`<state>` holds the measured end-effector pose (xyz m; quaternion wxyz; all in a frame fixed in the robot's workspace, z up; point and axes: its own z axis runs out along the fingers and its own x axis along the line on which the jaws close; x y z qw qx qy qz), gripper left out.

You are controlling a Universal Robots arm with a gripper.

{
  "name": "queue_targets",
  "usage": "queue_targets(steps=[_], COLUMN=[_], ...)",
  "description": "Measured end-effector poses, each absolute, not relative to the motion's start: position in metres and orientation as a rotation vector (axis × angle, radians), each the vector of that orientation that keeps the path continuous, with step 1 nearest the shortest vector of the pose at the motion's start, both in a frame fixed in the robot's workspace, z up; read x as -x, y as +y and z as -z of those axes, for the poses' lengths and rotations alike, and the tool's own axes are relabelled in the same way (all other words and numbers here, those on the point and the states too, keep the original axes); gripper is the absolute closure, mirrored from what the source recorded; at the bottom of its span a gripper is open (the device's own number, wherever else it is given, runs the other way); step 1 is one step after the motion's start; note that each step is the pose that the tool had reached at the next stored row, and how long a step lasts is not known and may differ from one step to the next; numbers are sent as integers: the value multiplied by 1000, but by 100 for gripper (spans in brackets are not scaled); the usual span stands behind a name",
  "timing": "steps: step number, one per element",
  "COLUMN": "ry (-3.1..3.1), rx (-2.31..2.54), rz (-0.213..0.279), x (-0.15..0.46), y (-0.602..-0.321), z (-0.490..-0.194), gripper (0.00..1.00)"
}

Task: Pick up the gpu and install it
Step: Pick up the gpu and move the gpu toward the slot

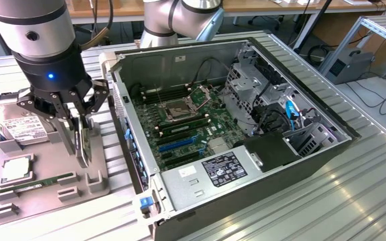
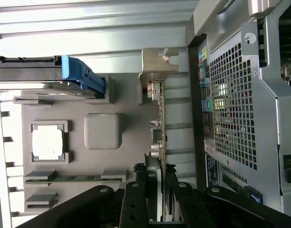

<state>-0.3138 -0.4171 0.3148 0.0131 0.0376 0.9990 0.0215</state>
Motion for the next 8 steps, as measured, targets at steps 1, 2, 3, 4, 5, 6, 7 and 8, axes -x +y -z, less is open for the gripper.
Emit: queue_targets(steps=[1, 2, 3, 4, 5, 6, 7, 8], ry=[3113, 3112, 3113, 3113, 3113, 3113, 3113, 3112], rx=[-117, -117, -117, -117, -117, -117, -117, -117], rz=[-67, -67, -67, -67, -67, -67, -67, -67], x=[314, 314, 314, 314, 314, 314, 314, 314], y=[-417, -417, -417, -417, -417, -417, -417, -417], z=[-316, -316, -317, -317, -318, -319, -319, -320], gripper=[73, 73, 73, 73, 73, 73, 73, 73])
